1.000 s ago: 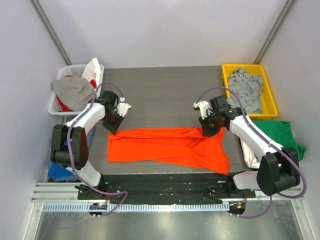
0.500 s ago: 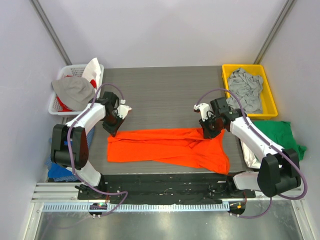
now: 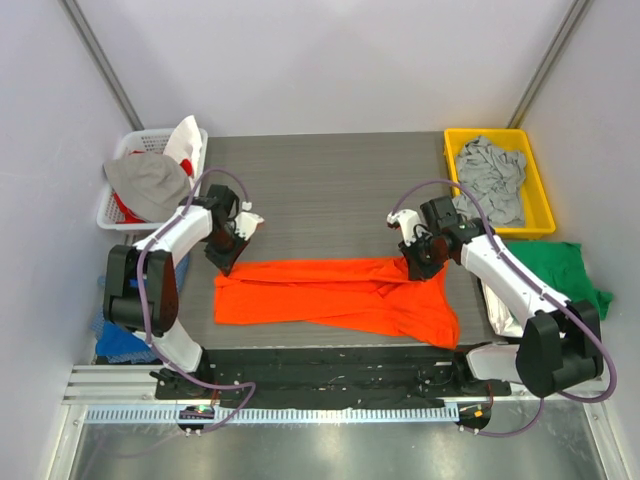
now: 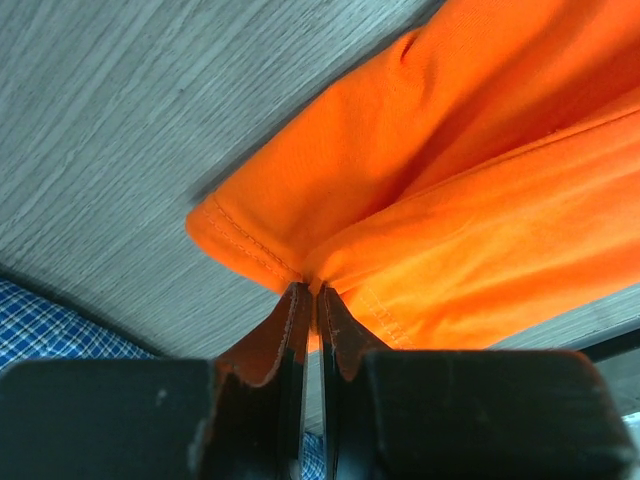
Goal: Fold and stack the t-shirts
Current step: Fold the tshirt
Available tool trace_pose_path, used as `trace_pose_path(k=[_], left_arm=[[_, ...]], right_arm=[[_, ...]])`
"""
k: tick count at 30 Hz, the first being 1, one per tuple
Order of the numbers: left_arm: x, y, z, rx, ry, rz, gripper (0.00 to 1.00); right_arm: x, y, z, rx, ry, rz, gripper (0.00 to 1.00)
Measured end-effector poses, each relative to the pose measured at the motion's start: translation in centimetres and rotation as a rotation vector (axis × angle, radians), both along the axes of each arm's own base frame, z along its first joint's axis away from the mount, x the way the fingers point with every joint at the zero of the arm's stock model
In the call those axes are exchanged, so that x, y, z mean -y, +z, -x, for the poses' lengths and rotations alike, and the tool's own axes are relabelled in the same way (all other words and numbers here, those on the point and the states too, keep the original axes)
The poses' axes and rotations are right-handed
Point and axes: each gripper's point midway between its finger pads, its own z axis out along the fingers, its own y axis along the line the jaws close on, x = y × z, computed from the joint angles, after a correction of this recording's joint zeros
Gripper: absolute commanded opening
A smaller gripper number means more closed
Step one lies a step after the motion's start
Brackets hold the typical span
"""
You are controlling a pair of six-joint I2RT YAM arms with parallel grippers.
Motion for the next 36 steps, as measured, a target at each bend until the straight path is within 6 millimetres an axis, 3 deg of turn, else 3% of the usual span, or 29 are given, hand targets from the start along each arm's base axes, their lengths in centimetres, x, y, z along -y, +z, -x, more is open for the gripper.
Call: trace_pose_path(k=[19, 28, 36], left_arm=[[0.7, -0.4, -1.0, -0.031, -0.026, -0.007, 0.14], [0.7, -0.9, -1.1, -0.049, -0.030, -0.016, 0.14], [0.9, -1.0, -1.3, -0.053, -0.034, -0.018, 0.14]], right_arm=[[0.9, -2.1, 0.9, -0.079, 0.111, 0.076, 0.01], [0.1, -2.7, 1.9, -0.117, 0.173, 0.090, 0.01], [-1.2, -1.7, 2.5, -0.126, 0.232, 0.090, 0.01]])
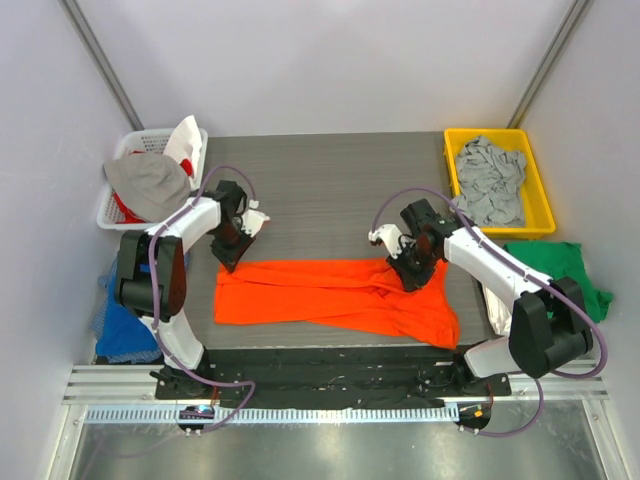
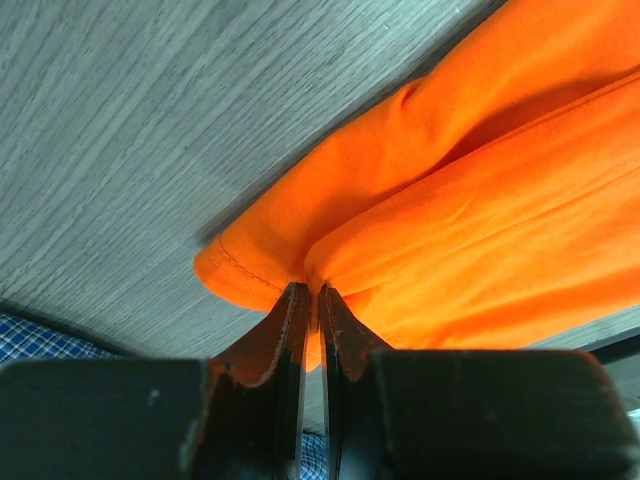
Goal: Fold and stack the t-shirts
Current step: Fold the tshirt
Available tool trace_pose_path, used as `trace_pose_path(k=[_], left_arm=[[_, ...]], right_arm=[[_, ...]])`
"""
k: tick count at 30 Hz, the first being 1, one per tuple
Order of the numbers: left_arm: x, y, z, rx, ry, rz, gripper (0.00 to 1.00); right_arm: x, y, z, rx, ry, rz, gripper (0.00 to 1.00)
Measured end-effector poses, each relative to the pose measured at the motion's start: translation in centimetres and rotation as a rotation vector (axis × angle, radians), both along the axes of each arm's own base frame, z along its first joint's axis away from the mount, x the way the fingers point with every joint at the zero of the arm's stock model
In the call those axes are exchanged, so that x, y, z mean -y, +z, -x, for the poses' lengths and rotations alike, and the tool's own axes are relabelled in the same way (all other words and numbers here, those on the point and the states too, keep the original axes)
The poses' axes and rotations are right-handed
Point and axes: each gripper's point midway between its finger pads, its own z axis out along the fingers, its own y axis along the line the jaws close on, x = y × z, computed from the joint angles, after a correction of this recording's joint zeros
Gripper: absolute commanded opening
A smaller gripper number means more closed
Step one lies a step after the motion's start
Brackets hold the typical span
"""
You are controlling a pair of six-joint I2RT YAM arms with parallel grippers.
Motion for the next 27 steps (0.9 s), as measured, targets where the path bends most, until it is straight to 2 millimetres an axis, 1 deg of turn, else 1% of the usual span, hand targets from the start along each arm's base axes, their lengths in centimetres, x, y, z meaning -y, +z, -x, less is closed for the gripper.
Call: trace_pose_path(k=[11, 27], left_arm=[[0.0, 0.1, -0.2, 0.004, -0.004, -0.005, 0.13], [0.0, 0.1, -0.1, 0.002, -0.004, -0.006, 0.13]], right_arm=[[-0.8, 0.8, 0.5, -0.009, 0.035, 0.002, 0.01], [-1.7, 3.8, -1.0, 0.046, 0.027, -0.019, 0.01]])
